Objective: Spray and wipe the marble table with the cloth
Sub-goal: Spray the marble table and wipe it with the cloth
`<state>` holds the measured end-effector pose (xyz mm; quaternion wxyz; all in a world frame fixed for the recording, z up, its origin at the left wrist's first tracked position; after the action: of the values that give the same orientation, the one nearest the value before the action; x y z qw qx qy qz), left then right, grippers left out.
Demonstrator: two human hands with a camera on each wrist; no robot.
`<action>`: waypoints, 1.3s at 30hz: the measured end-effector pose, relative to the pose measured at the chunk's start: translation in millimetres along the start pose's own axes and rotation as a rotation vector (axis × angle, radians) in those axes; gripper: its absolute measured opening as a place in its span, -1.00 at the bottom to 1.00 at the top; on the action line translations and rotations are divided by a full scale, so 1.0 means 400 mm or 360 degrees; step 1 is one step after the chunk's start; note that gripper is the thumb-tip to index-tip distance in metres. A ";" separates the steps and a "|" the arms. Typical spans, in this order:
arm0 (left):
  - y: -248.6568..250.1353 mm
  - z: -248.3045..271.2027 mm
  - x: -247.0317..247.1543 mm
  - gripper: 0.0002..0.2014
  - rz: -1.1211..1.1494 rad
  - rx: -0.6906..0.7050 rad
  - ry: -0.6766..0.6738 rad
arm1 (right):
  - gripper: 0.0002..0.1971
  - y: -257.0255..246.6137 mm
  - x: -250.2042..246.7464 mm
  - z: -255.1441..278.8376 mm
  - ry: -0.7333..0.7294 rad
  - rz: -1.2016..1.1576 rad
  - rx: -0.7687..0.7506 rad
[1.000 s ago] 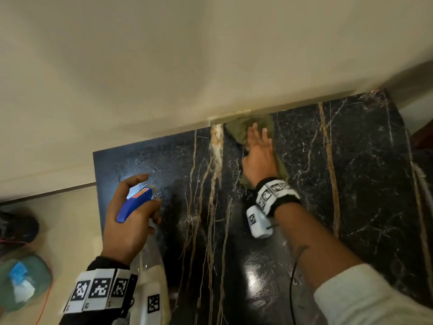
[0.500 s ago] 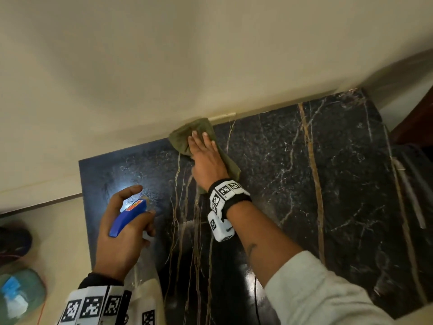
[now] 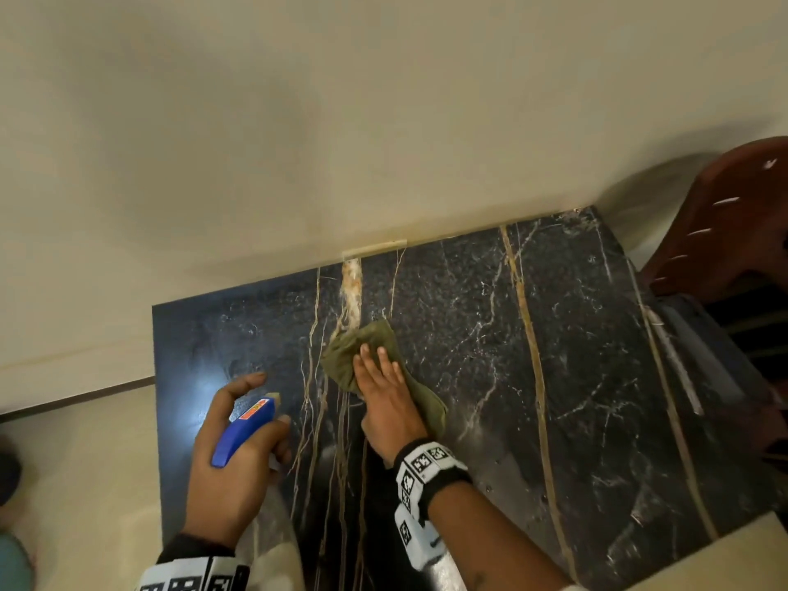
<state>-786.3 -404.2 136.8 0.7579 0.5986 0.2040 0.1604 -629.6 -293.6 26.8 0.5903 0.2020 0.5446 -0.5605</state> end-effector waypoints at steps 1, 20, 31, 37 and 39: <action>-0.003 0.009 0.003 -0.51 0.0023 -0.0004 -0.0008 | -0.12 -0.001 -0.003 -0.004 -0.0005 -0.0021 -0.0009; 0.062 -0.126 0.096 -0.51 -0.0149 0.0033 0.0204 | -0.20 0.063 -0.057 -0.042 0.0006 0.0069 -0.0152; 0.048 -0.232 0.201 -0.52 -0.0121 0.0033 0.0238 | -0.21 0.424 -0.307 -0.276 0.0188 0.0048 0.0349; 0.061 -0.224 0.219 -0.52 -0.0115 0.0088 0.0301 | -0.18 0.203 -0.196 -0.279 0.0219 -0.0016 0.0198; 0.057 -0.223 0.219 -0.52 -0.0124 0.0079 0.0311 | -0.22 0.118 -0.152 -0.282 0.0107 0.0083 -0.0043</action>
<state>-755.1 -281.0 130.7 0.7250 0.5903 0.3039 0.1831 -621.3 -157.4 25.3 0.5887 0.2270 0.5662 -0.5304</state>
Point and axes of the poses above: each hand's wrist, its own z-axis away from the middle knuckle, its own x-axis out of the palm, y = z × x, the point moved 9 cm from there along -z, towards the middle knuckle, and after that the axes turned 10 degrees about x, right-handed, at the moved point
